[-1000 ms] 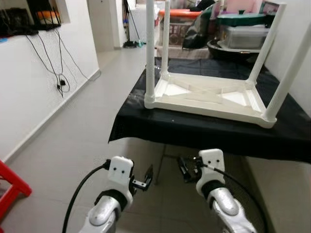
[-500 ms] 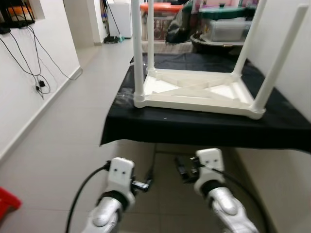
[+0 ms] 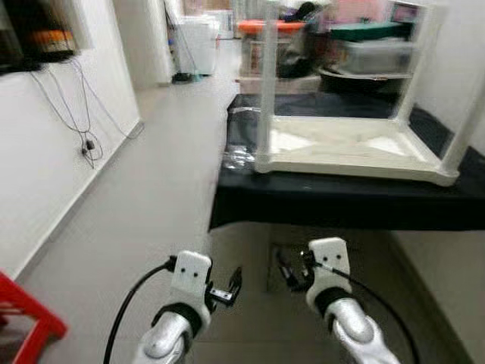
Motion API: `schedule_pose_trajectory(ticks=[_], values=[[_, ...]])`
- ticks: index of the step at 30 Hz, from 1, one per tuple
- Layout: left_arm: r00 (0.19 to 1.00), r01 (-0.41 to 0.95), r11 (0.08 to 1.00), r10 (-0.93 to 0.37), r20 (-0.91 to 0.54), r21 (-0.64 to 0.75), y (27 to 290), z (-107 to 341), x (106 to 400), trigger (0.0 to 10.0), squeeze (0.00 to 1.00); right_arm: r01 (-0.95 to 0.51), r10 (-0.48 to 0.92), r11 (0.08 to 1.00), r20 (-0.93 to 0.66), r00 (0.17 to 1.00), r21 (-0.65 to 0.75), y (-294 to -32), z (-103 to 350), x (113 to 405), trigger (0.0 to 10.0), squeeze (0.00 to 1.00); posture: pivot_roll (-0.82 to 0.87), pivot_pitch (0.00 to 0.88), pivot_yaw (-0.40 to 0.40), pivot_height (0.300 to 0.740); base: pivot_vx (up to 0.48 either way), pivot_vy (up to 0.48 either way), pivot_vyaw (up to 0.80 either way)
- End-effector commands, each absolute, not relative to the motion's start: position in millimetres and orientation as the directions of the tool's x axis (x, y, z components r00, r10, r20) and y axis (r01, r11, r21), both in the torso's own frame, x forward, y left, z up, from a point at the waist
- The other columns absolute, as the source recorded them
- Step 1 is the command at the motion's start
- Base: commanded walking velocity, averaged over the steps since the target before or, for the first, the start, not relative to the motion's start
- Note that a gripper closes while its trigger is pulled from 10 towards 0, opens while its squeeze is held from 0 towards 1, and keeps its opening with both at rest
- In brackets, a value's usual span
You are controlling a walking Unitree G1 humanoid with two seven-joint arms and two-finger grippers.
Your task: Building children table
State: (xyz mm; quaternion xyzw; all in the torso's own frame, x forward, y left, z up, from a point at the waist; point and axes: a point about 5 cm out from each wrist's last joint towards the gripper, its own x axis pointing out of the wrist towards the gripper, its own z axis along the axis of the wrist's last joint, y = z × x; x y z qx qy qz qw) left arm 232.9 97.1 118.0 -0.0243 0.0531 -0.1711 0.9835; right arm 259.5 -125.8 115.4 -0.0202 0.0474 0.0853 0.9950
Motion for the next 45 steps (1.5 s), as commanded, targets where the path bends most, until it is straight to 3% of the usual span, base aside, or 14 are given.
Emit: schedule_pose_trajectory(ticks=[1,10,26,31,45], values=[[0.941,0.321,0.946,-0.324,-0.095,-0.050,99.8,118.7,233.4,10.0,0.00,-0.175,0.171,0.984,-0.111,0.979,-0.030,-123.7,113.1,259.1,10.0,0.00,0.08,0.004,-0.032,0.740,0.000,0.000,0.00],[0.945,0.314,0.948,-0.317,-0.084,-0.049,100.7,120.0,236.1,10.0,0.00,-0.175,0.170,0.984,-0.125,0.977,-0.028,-123.3,111.0,258.8,10.0,0.00,0.08,0.001,-0.032,0.740,0.000,0.000,-0.67],[0.982,0.184,0.983,-0.183,-0.040,0.002,118.2,125.4,238.6,10.0,0.00,-0.116,0.114,0.993,-0.088,0.990,-0.015,-129.2,116.5,261.7,10.0,0.00,0.09,0.023,-0.032,0.740,0.000,0.000,0.00],[0.995,0.095,0.995,-0.094,-0.015,0.043,133.4,129.7,243.1,10.0,0.00,-0.065,0.064,0.998,-0.060,0.996,-0.013,-137.1,120.5,266.3,10.0,0.00,0.10,0.024,-0.033,0.740,0.270,0.000,0.00],[0.997,0.075,0.996,-0.075,-0.014,0.037,134.7,131.1,244.5,10.0,0.00,-0.058,0.057,0.998,-0.055,0.997,-0.014,-138.2,120.6,271.8,10.0,0.00,0.10,0.029,-0.033,0.740,0.311,0.000,0.00]])
